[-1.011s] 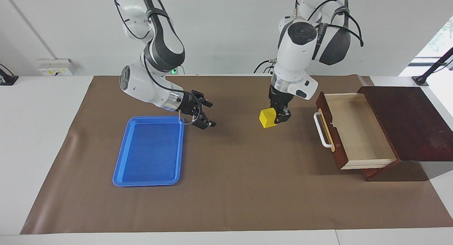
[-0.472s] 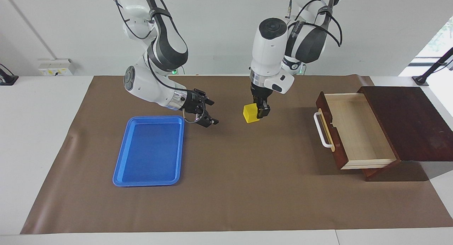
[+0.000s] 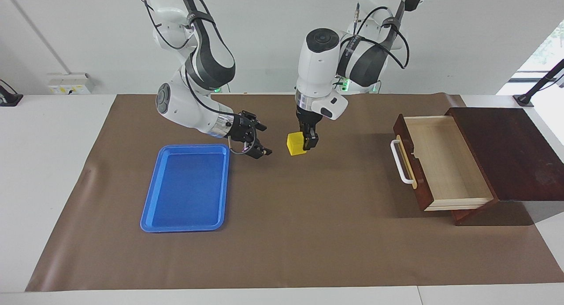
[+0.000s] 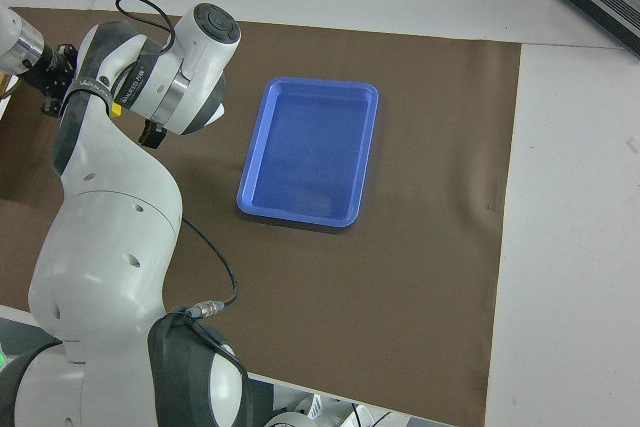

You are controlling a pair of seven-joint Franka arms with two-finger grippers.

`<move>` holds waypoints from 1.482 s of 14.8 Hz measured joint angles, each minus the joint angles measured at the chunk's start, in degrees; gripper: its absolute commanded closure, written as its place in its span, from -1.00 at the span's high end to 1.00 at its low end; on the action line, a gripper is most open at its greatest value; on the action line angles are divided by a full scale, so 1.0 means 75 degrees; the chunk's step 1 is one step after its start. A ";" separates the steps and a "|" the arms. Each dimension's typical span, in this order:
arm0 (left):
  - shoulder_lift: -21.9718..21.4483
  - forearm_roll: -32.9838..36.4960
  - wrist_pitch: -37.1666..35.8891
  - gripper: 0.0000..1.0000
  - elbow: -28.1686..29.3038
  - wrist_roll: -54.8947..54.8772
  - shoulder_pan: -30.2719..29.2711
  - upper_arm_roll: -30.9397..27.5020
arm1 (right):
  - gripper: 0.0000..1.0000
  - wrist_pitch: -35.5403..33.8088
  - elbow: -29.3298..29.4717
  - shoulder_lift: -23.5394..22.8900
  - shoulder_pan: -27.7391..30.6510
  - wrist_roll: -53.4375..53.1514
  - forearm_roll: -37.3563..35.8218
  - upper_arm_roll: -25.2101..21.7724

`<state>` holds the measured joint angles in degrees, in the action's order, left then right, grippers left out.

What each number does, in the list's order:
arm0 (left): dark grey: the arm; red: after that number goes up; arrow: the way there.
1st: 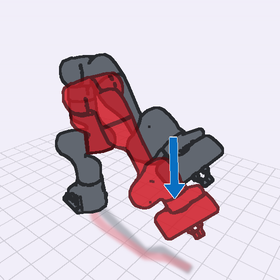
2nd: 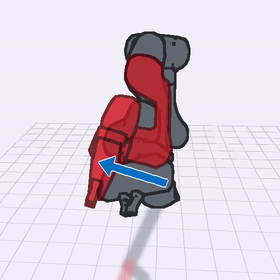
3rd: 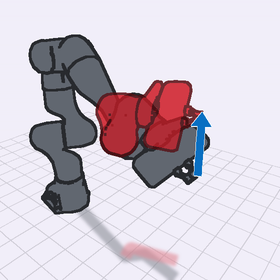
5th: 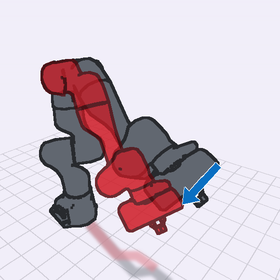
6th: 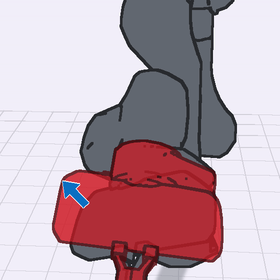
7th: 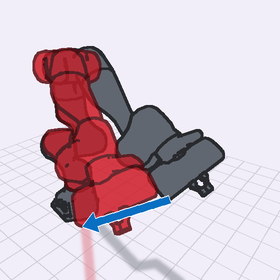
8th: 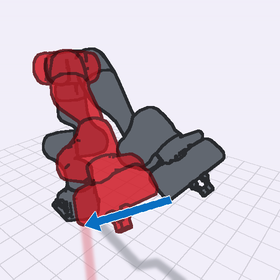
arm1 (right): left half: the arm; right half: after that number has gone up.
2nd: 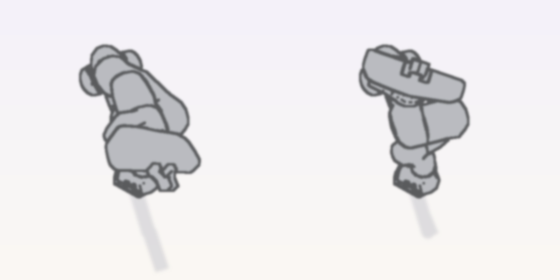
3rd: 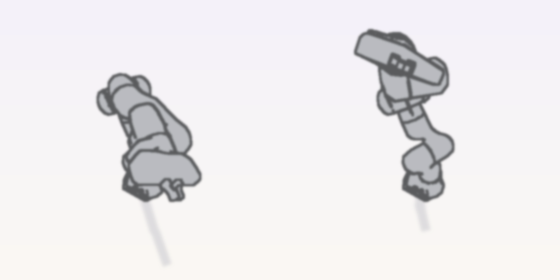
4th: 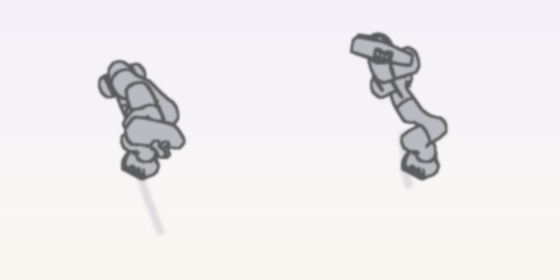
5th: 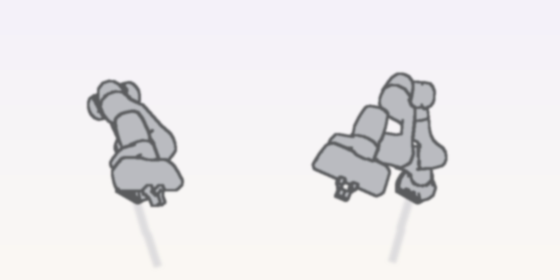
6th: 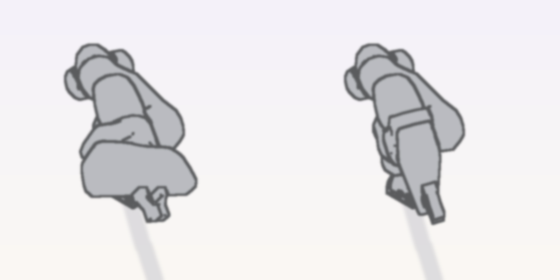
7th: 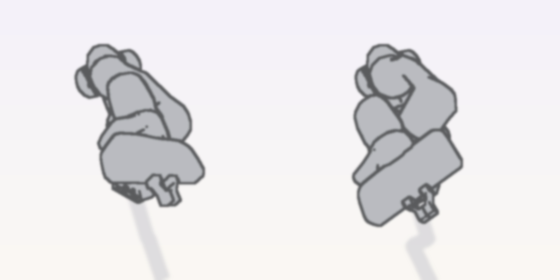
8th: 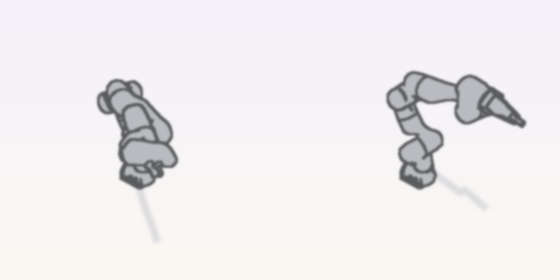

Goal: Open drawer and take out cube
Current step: 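Lift the yellow cube out with the left gripper toward the right gripper, then grasp the cube with the right gripper while the left gripper holds it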

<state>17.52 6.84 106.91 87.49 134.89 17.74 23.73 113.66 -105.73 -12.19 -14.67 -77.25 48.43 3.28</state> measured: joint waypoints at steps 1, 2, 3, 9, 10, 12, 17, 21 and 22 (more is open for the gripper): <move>0.0045 0.0023 0.0000 -1.00 -0.0004 0.0017 0.0001 0.0055 | 1.00 0.0009 -0.0008 0.0000 -0.0047 -0.0056 0.0000 0.0001; 0.0103 0.0082 0.0000 -1.00 -0.0014 0.0045 0.0001 0.0104 | 1.00 0.0010 -0.0016 0.0000 -0.0080 -0.0127 0.0000 0.0001; 0.0158 0.0118 0.0001 -1.00 -0.0022 0.0062 0.0001 0.0132 | 1.00 0.0011 -0.0024 0.0000 -0.0095 -0.0179 0.0000 0.0001; 0.0229 0.0135 0.0005 -1.00 -0.0046 0.0068 -0.0004 0.0139 | 1.00 0.0011 -0.0144 -0.0006 -0.0106 -0.0314 0.0000 0.0004; 0.0229 0.0135 0.0005 -1.00 -0.0049 0.0069 -0.0004 0.0139 | 1.00 0.0011 -0.0149 -0.0007 -0.0113 -0.0385 0.0000 0.0007; 0.0230 0.0135 0.0005 -1.00 -0.0049 0.0070 -0.0004 0.0139 | 1.00 0.0010 -0.0165 -0.0007 -0.0173 -0.0385 -0.0031 0.0010; 0.0230 0.0137 0.0005 -1.00 -0.0049 0.0072 -0.0004 0.0139 | 0.97 0.0169 -0.0220 -0.0007 -0.0416 0.0405 -0.0207 0.0013; 0.0230 0.0137 0.0005 -1.00 -0.0049 0.0073 -0.0004 0.0139 | 0.97 0.0254 -0.0224 -0.0007 -0.0413 0.1054 -0.0207 -0.0001; 0.0230 0.0137 0.0005 -1.00 -0.0049 0.0073 -0.0004 0.0139 | 0.97 0.0299 -0.0224 -0.0007 -0.0413 0.1074 -0.0207 -0.0001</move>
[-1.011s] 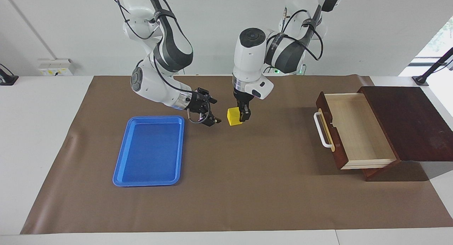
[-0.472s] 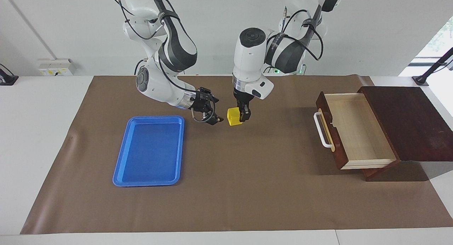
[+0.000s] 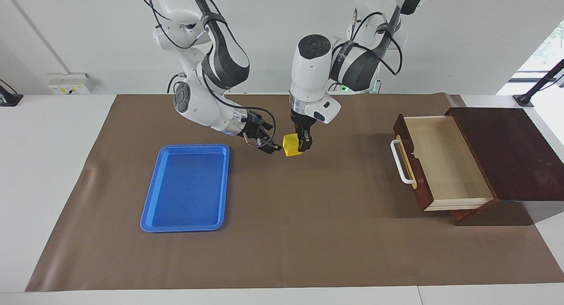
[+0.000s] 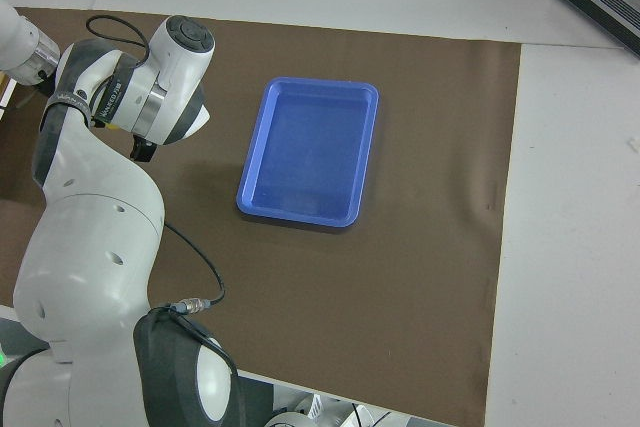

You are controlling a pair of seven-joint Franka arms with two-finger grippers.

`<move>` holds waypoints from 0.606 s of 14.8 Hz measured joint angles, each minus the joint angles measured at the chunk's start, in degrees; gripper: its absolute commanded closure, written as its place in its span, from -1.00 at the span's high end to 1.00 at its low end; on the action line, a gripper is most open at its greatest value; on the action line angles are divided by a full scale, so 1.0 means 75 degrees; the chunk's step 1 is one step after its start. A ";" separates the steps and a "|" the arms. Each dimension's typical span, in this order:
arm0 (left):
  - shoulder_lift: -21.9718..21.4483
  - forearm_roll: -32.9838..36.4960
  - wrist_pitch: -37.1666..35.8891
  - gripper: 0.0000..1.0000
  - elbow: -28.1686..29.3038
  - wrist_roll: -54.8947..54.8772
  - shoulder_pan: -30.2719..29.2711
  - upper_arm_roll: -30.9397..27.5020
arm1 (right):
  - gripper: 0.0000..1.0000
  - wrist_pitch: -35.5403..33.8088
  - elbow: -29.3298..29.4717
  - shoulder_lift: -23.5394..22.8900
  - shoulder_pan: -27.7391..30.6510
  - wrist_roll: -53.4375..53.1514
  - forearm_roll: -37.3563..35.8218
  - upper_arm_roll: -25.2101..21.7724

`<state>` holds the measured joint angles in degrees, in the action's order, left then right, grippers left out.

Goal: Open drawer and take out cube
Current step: 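Grasp the cube with the right gripper while the left gripper holds it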

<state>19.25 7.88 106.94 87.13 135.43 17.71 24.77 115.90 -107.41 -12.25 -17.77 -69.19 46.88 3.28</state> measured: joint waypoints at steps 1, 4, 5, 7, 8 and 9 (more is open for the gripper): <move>0.0000 0.0000 0.0000 -1.00 0.0000 0.0000 0.0000 0.0000 | 0.97 0.0021 0.0000 0.0000 0.0000 0.0002 0.0000 0.0000; 0.0000 0.0000 0.0000 -1.00 0.0000 0.0001 0.0000 0.0000 | 0.95 0.0098 0.0008 0.0000 0.0012 0.0003 0.0000 -0.0001; 0.0000 0.0000 0.0000 -1.00 0.0000 0.0001 0.0000 0.0000 | 0.95 0.0109 0.0027 0.0000 0.0034 0.0003 0.0000 -0.0009; 0.0000 0.0000 0.0000 -1.00 0.0000 0.0001 0.0000 0.0000 | 0.94 0.0111 0.0103 -0.0015 0.0080 0.0003 0.0001 -0.0025; 0.0000 0.0000 0.0000 -1.00 0.0000 0.0001 0.0000 0.0000 | 0.94 0.0112 0.0163 -0.0043 0.0091 0.0003 0.0001 -0.0026; 0.0000 0.0000 0.0000 -1.00 0.0000 0.0001 0.0000 0.0000 | 0.94 0.0112 0.0246 -0.0089 0.0091 0.0003 0.0001 -0.0026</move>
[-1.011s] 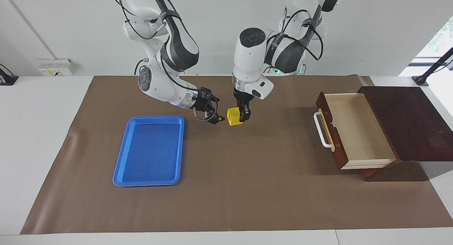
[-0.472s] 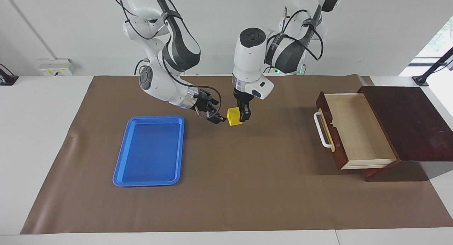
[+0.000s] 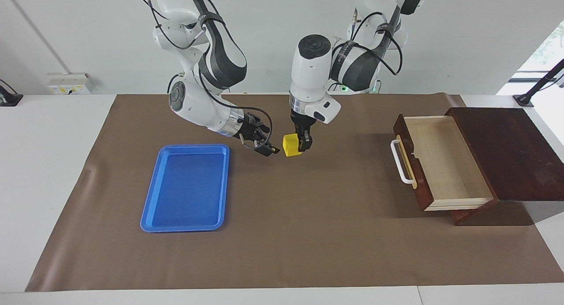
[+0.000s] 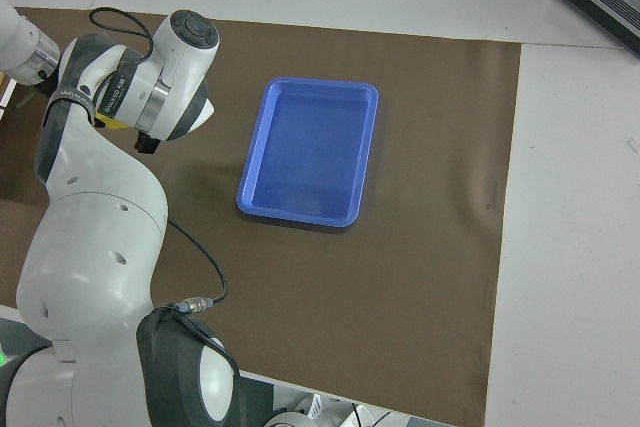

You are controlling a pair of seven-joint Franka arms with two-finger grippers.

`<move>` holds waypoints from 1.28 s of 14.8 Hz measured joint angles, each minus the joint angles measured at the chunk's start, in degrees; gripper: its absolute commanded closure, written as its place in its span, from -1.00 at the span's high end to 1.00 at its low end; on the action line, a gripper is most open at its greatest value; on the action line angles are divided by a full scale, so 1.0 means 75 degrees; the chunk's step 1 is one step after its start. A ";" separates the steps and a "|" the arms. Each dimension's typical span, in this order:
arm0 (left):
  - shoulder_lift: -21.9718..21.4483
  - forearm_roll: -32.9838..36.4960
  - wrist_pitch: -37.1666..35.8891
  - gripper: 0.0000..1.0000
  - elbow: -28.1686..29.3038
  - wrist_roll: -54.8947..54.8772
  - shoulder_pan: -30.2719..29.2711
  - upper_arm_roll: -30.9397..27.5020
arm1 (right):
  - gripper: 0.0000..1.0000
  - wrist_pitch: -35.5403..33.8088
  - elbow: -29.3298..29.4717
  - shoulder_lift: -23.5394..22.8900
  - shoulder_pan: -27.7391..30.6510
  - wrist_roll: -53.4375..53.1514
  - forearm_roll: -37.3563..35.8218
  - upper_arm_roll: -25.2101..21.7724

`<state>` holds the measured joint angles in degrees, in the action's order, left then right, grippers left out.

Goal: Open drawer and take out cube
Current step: 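Grasp the cube with the right gripper while the left gripper holds it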

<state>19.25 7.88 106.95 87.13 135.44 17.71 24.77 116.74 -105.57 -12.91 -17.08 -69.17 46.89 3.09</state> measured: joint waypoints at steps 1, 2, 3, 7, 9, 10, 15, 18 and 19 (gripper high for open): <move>0.0000 0.0000 0.0000 -1.00 0.0000 0.0000 0.0000 0.0000 | 0.94 0.0000 0.0105 -0.0066 -0.0006 -0.0001 0.0001 0.0002; 0.0000 0.0000 0.0000 -1.00 0.0000 0.0000 0.0000 0.0000 | 0.94 0.0001 0.0234 -0.0152 -0.0012 -0.0014 0.0002 0.0007; 0.0000 0.0000 0.0000 -1.00 0.0000 0.0000 0.0000 0.0000 | 0.94 0.0001 0.0369 -0.0251 -0.0023 -0.0028 0.0003 0.0012; 0.0000 0.0000 0.0004 -1.00 0.0000 0.0001 0.0000 0.0000 | 0.94 0.0038 0.0784 -0.0623 -0.0116 -0.0171 0.0003 0.0018; 0.0000 0.0000 0.0004 -1.00 0.0000 0.0001 0.0000 0.0000 | 0.94 0.0040 0.0871 -0.0713 -0.0167 -0.0206 0.0003 0.0020; 0.0000 0.0000 0.0005 -1.00 0.0000 0.0001 0.0000 0.0000 | 0.94 0.0040 0.0887 -0.0731 -0.0177 -0.0234 0.0003 0.0021; 0.0000 0.0000 0.0009 -1.00 0.0000 0.0002 0.0000 0.0000 | 0.93 0.0049 0.0915 -0.0737 -0.0303 -0.0627 0.0003 0.0032; 0.0000 0.0000 0.0011 -1.00 0.0000 0.0002 0.0000 0.0000 | 0.92 0.0100 0.0929 -0.0737 -0.0437 -0.0776 0.0003 0.0034; 0.0000 0.0000 0.0011 -1.00 0.0000 0.0002 0.0000 0.0000 | 0.92 0.0107 0.0929 -0.0737 -0.0460 -0.0779 0.0003 0.0033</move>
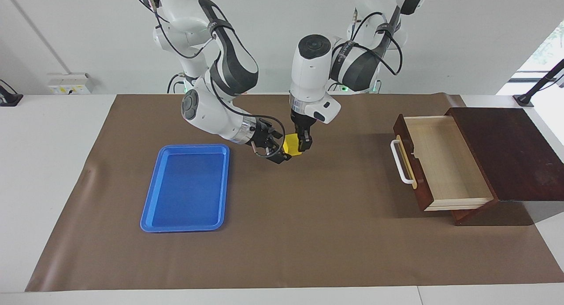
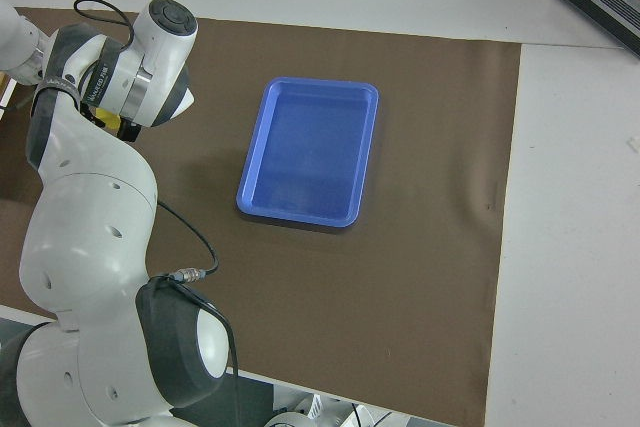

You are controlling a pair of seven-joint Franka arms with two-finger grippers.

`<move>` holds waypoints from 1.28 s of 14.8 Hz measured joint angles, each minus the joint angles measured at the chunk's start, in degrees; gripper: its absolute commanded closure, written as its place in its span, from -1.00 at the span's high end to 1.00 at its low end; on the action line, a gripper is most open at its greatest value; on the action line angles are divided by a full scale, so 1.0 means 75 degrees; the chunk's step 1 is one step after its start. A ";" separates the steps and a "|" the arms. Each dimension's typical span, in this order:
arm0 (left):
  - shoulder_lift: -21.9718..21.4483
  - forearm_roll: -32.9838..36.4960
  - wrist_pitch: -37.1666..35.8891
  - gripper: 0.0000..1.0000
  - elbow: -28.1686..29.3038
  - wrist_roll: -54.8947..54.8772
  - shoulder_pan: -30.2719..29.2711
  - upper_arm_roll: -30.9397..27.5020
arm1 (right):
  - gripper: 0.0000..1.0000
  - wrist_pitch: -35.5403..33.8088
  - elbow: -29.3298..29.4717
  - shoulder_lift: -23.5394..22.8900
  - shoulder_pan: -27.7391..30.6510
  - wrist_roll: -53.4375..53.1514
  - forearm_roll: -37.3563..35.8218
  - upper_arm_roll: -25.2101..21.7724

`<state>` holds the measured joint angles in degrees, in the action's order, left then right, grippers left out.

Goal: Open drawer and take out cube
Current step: 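Grasp the cube with the right gripper while the left gripper holds it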

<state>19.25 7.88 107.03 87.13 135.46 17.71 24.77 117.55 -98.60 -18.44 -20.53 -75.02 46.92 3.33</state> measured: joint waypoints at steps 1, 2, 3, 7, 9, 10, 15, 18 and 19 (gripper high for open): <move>0.0000 0.0000 0.0000 -1.00 0.0000 0.0000 0.0000 0.0000 | 0.92 0.0003 0.0000 0.0000 -0.0012 0.0000 0.0000 0.0000; 0.0000 0.0000 0.0001 -1.00 0.0000 0.0000 0.0000 0.0000 | 0.90 0.0004 0.0000 -0.0001 -0.0013 0.0000 0.0000 0.0000; 0.0000 0.0000 0.0001 -1.00 0.0000 0.0000 0.0000 0.0000 | 0.88 0.0005 0.0000 -0.0001 -0.0013 0.0000 0.0000 -0.0003; 0.0000 0.0000 0.0002 -1.00 0.0000 0.0001 0.0000 0.0000 | 0.87 0.0005 0.0000 -0.0015 -0.0013 -0.0001 0.0000 -0.0008; 0.0000 0.0000 0.0003 -1.00 0.0000 0.0001 0.0000 0.0000 | 0.87 0.0005 0.0000 -0.0024 -0.0013 -0.0001 0.0000 -0.0012; 0.0000 0.0000 0.0003 -1.00 0.0000 0.0001 0.0000 0.0000 | 0.87 0.0005 0.0000 -0.0027 -0.0013 -0.0001 0.0000 -0.0014; 0.0000 0.0000 0.0005 -1.00 0.0000 0.0002 0.0000 0.0000 | 0.28 0.0005 -0.0004 -0.0031 -0.0012 -0.0002 0.0000 -0.0021; 0.0008 -0.0001 -0.0011 -1.00 0.0009 0.0002 0.0002 0.0020 | -0.49 0.0113 0.0001 -0.0041 -0.0007 -0.0002 0.0000 -0.0028; 0.0016 0.0003 0.0000 -1.00 0.0011 0.0051 0.0005 0.0033 | -0.64 0.0136 0.0002 -0.0042 0.0000 -0.0047 0.0001 -0.0035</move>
<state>19.37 7.90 107.03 87.21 135.84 17.74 25.02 118.57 -98.59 -18.76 -20.53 -75.37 46.92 3.07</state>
